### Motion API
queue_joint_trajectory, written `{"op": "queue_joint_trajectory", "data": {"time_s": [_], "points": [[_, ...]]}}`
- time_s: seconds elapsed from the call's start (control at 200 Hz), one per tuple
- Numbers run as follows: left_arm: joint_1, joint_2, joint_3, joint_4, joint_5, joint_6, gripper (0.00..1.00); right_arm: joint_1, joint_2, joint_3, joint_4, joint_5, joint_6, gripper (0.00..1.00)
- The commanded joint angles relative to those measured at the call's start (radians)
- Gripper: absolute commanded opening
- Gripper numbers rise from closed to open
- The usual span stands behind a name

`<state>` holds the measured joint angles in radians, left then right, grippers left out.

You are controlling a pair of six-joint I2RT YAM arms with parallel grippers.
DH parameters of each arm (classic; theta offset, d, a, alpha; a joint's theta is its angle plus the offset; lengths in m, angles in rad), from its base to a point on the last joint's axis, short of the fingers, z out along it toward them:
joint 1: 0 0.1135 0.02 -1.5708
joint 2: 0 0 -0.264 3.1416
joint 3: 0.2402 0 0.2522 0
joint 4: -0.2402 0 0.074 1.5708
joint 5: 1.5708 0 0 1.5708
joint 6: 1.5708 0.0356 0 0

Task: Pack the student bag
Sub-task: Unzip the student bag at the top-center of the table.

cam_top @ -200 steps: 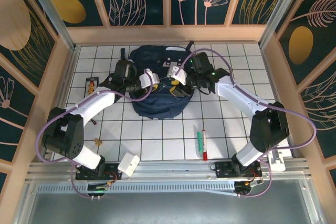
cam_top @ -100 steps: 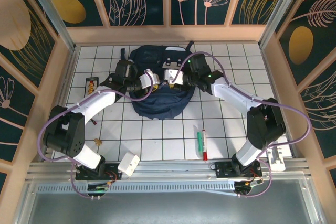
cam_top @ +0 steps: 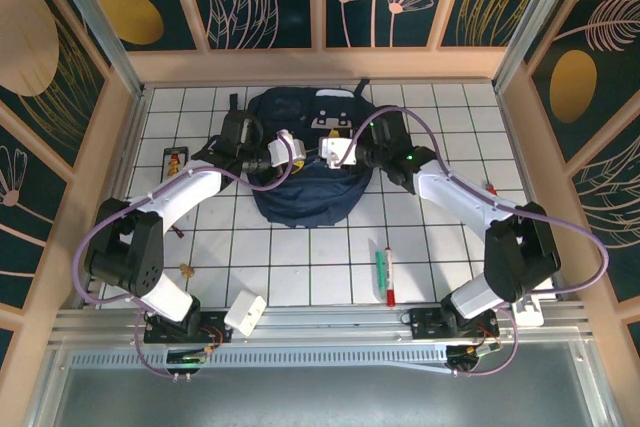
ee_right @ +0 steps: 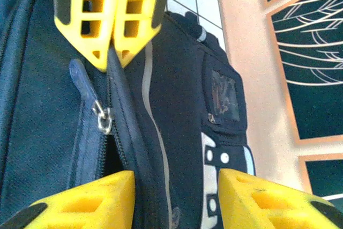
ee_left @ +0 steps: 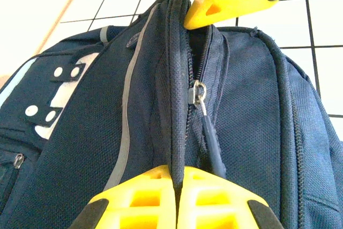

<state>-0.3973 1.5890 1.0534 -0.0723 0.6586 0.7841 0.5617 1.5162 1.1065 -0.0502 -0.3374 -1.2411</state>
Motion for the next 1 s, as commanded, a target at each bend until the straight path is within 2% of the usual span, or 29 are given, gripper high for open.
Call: {"op": "queue_joint_trajectory", "data": {"time_s": [0.0,0.05,0.15,0.245,0.36,0.42,0.495,0.56,0.621,0.681,0.721,0.751,0.781,0.921,0.996], "points": [[-0.008,0.000,0.034,0.035,0.140,0.019,0.00,0.010,0.043,0.047,-0.079,0.086,-0.110,0.46],[-0.009,-0.001,0.027,0.045,0.141,0.012,0.00,0.017,0.063,0.060,-0.095,0.117,-0.134,0.47],[-0.008,-0.002,0.023,0.048,0.141,0.006,0.00,0.012,0.080,0.083,-0.133,0.082,-0.127,0.50],[-0.009,-0.004,0.025,0.049,0.142,0.003,0.00,0.015,0.118,0.120,-0.178,0.103,-0.118,0.49],[-0.008,-0.003,0.031,0.065,0.150,-0.011,0.00,0.023,0.143,0.079,-0.066,0.162,-0.100,0.45],[-0.009,-0.003,0.033,0.073,0.154,-0.018,0.00,0.027,0.148,0.069,-0.014,0.164,-0.066,0.37],[-0.009,-0.007,0.033,0.083,0.154,-0.026,0.00,0.034,0.146,0.073,0.003,0.128,-0.023,0.20],[-0.008,-0.009,0.031,0.093,0.153,-0.039,0.00,0.040,0.139,0.076,-0.016,0.078,-0.010,0.13],[-0.008,-0.011,0.030,0.100,0.156,-0.039,0.00,0.042,0.133,0.074,-0.015,0.050,0.023,0.00],[-0.008,-0.010,0.026,0.114,0.155,-0.055,0.00,0.043,0.123,0.075,-0.020,0.022,0.053,0.00],[-0.008,-0.013,0.025,0.124,0.148,-0.078,0.09,0.041,0.115,0.074,-0.006,-0.005,0.096,0.00],[-0.008,-0.018,0.026,0.126,0.143,-0.104,0.29,0.039,0.109,0.077,-0.005,-0.025,0.128,0.00],[-0.008,-0.029,0.028,0.116,0.140,-0.124,0.38,0.039,0.107,0.086,-0.002,-0.039,0.167,0.00],[-0.008,-0.145,-0.033,0.102,0.154,-0.176,0.48,0.040,0.111,0.109,0.023,-0.059,0.322,0.00],[-0.014,-0.218,-0.115,0.155,0.148,-0.282,0.49,0.038,0.120,0.116,0.039,-0.045,0.379,0.00]]}}
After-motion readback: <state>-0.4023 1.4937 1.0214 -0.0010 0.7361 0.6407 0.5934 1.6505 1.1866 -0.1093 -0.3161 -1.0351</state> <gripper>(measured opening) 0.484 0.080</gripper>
